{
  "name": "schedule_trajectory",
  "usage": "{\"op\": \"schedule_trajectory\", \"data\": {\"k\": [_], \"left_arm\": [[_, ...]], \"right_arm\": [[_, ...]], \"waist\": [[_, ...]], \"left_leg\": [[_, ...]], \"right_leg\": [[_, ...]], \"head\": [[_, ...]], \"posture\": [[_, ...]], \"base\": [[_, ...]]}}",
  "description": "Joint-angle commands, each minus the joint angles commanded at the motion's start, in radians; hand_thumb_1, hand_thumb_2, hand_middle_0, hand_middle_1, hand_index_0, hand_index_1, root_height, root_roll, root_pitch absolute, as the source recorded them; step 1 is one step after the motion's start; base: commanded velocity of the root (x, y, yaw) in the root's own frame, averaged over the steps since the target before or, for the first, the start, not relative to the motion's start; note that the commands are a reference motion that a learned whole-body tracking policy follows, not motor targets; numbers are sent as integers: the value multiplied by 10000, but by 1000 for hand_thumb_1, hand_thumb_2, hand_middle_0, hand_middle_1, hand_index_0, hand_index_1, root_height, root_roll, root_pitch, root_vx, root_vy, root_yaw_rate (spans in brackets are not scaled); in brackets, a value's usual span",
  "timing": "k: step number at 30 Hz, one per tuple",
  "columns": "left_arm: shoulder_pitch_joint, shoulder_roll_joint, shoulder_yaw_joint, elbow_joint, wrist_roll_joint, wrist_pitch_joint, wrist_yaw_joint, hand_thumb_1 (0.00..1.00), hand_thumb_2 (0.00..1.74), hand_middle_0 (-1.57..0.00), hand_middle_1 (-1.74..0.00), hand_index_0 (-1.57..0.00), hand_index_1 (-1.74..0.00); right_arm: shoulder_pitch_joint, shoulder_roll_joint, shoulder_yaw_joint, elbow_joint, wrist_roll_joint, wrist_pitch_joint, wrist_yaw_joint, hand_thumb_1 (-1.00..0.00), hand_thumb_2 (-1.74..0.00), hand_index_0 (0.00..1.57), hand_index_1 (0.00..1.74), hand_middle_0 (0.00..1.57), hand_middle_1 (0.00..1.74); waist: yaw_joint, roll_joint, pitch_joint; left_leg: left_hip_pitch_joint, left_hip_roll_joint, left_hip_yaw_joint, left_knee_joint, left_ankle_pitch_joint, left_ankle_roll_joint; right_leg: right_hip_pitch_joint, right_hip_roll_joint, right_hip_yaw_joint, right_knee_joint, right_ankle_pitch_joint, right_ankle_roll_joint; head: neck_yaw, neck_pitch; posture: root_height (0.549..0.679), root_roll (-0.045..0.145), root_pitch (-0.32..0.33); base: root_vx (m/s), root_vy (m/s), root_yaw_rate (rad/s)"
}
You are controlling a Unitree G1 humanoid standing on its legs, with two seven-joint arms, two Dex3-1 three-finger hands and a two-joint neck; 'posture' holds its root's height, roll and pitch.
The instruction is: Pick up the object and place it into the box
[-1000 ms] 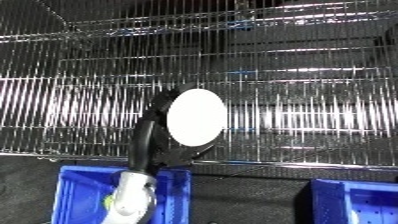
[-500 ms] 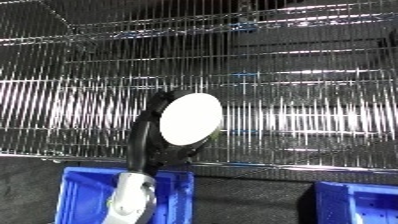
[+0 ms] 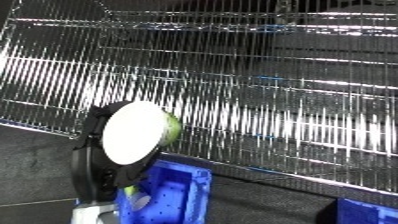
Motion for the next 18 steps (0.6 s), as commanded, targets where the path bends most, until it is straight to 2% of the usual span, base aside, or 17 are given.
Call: {"op": "schedule_trajectory", "data": {"k": [4, 7, 12, 16, 18], "left_arm": [[830, 169, 613, 268, 11, -214, 662, 1000, 1740, -1570, -1740, -1570, -1740], [1292, 147, 958, 995, -332, -437, 896, 1000, 1740, -1570, -1740, -1570, -1740], [1557, 269, 1145, 2690, -328, -612, 1280, 1000, 1740, -1570, -1740, -1570, -1740], [1418, 465, 1298, 4071, -723, -362, 1044, 1000, 1740, -1570, -1740, -1570, -1740], [1346, 539, 1368, 4651, -1064, -140, 759, 900, 1566, -1413, -1566, -1413, -1566]], "right_arm": [[458, 13, -192, 155, 99, -306, 199, 0, 0, 0, 0, 0, 0], [615, 57, -226, 426, 206, -514, 342, 0, 0, 0, 0, 0, 0], [575, 26, -138, 1021, 403, -683, 654, 0, 0, 0, 0, 0, 0], [474, -6, 5, 1422, 506, -731, 1005, 0, 0, 0, 0, 0, 0], [417, -28, 87, 1516, 486, -708, 1070, 0, 0, 0, 0, 0, 0]], "waist": [[247, 113, 0], [381, 147, 0], [512, 97, 0], [505, -95, 0], [488, -186, 0]], "left_leg": [[3, -104, -121, -42, 52, 32], [-13, -143, -190, -57, 81, 40], [-94, -120, -241, -136, 162, 38], [-152, -69, -218, -135, 174, 31], [-139, -40, -214, -160, 181, 16]], "right_leg": [[81, -88, -188, 85, -137, -40], [129, -85, -273, 146, -232, -63], [127, -12, -331, 216, -310, -86], [112, 117, -328, 251, -343, -107], [143, 169, -307, 209, -340, -106]], "head": [[-817, 81], [-1620, 189], [-2649, 401], [-3036, 453], [-3234, 441]], "posture": [[646, 40, 135], [645, 41, 134], [644, 38, 136], [644, 34, 138], [644, 33, 138]], "base": [[-3, -46, 144], [-11, -25, 104], [-17, -16, 59], [-16, -7, -12], [-8, 12, -14]]}}
